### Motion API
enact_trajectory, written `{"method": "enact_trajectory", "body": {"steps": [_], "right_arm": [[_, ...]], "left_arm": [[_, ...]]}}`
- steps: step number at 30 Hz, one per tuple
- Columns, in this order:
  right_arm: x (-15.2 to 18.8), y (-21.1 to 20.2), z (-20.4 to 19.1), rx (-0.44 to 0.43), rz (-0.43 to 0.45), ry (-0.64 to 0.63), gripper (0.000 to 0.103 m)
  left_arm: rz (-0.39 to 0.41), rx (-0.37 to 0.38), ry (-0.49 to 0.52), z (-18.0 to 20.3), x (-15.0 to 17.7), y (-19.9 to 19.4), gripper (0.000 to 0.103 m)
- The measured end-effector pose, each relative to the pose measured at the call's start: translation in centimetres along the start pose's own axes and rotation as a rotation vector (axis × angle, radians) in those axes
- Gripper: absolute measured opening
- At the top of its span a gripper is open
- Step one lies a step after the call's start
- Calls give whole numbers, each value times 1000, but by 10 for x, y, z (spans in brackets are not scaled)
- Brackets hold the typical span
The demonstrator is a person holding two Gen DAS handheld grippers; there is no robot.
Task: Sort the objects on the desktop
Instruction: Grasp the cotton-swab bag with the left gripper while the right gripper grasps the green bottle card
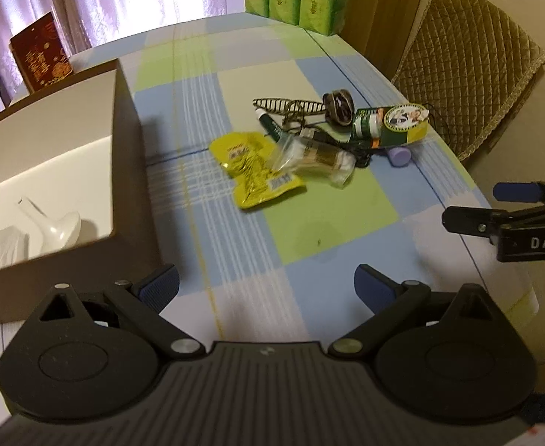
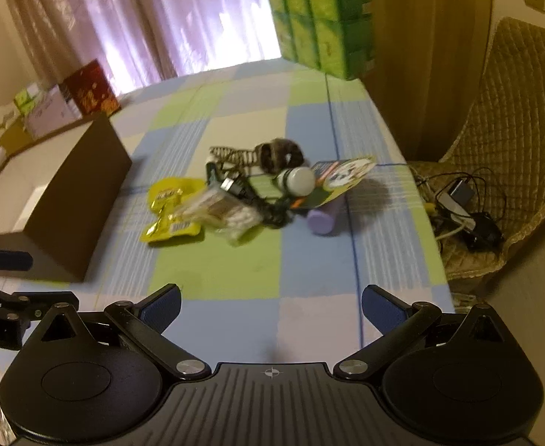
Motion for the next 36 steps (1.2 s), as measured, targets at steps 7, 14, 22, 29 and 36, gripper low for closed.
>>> {"method": "enact_trajectory", "body": {"steps": [7, 14, 22, 29, 36], "right_arm": [[-22, 9, 28, -4, 39, -39, 101], [-48, 21, 50, -16, 79, -88, 100], [-74, 44, 50, -63, 89, -238, 80], [-80, 88, 38, -124, 15, -441, 55], [-78, 129, 23, -151, -57, -581, 50]], "left_arm": [[19, -10, 19, 9, -28, 21, 99], [5, -35, -19, 3, -53, 50, 98], [-10, -58, -55, -5, -85, 82, 93], [-32, -66, -97, -13, -95, 101, 92], [-60, -63, -126, -16, -97, 116, 89]]}}
Point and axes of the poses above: each gripper's, at about its wrist camera, not at the fingertips, and y roughly the way its jaws point, z to its right, x to its underside, the point moved 7 cm from there along y, roughly the way its jaws point
